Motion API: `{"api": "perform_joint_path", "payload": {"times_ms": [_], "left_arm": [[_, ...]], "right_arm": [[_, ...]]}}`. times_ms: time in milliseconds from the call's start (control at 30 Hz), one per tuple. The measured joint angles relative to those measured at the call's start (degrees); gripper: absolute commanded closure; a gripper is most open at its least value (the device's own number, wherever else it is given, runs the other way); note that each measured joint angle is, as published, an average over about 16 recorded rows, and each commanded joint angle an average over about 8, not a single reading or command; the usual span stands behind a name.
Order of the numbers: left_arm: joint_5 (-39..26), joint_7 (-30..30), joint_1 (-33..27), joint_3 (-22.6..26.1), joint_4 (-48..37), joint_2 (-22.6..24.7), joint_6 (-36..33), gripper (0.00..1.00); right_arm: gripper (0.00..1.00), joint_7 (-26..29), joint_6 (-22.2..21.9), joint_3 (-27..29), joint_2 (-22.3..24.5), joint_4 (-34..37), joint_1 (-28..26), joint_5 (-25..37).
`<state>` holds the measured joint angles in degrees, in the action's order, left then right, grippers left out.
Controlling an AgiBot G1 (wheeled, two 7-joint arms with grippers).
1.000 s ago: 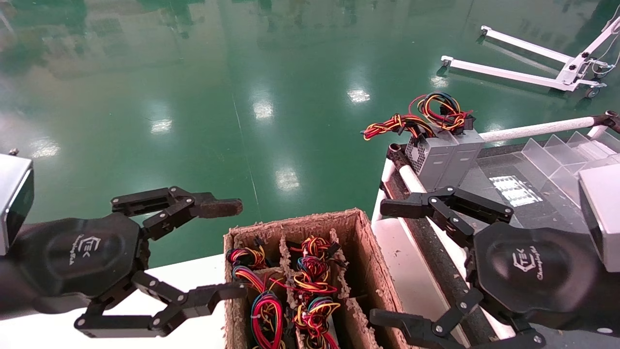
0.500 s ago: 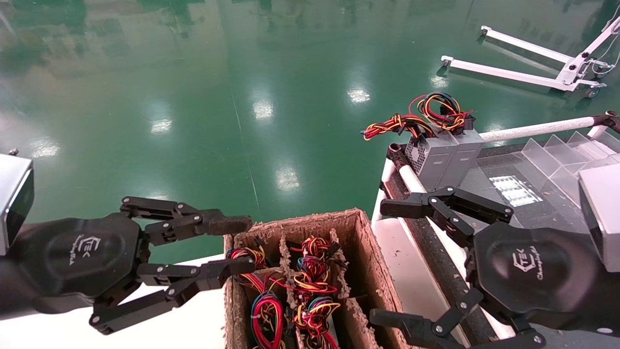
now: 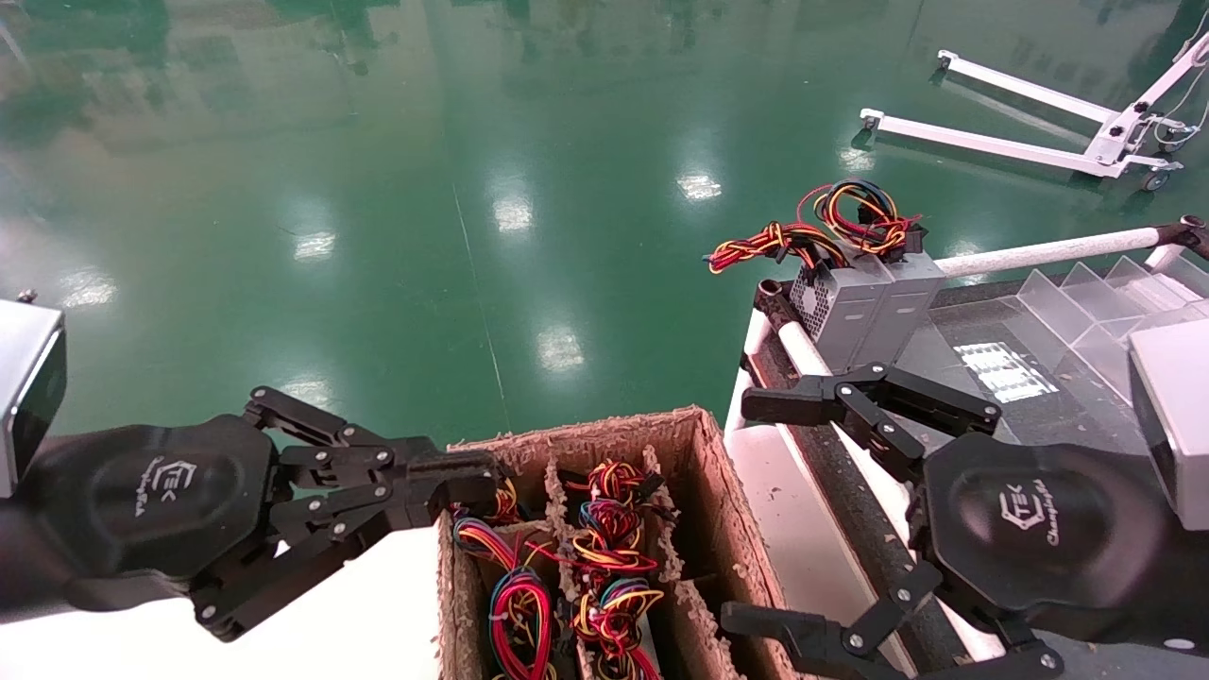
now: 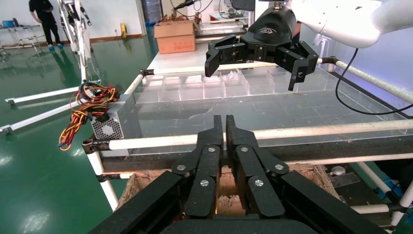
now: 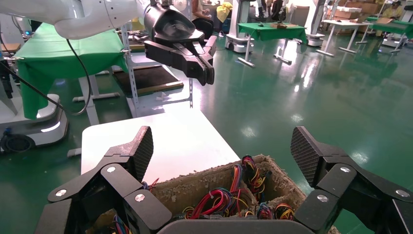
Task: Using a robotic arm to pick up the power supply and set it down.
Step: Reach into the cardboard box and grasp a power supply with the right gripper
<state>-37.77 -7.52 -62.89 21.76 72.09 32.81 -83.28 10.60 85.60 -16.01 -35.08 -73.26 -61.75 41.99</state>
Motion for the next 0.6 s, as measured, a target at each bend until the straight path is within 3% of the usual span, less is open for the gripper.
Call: {"api": "perform_joint_path", "payload": {"times_ms": [200,233,600], "left_arm": [[0.0,0.0,0.0,0.0,0.0,0.0,0.0,0.07],[0.0,0.0,0.0,0.0,0.0,0.0,0.0,0.0],[0.0,0.0,0.0,0.0,0.0,0.0,0.0,0.0]], "right_arm": [[0.0,0.0,0.0,0.0,0.0,0.0,0.0,0.0],[0.0,0.0,0.0,0.0,0.0,0.0,0.0,0.0],[0.0,0.08,-0.17,-0.01,0.08,0.19,0.08,0.09]]}}
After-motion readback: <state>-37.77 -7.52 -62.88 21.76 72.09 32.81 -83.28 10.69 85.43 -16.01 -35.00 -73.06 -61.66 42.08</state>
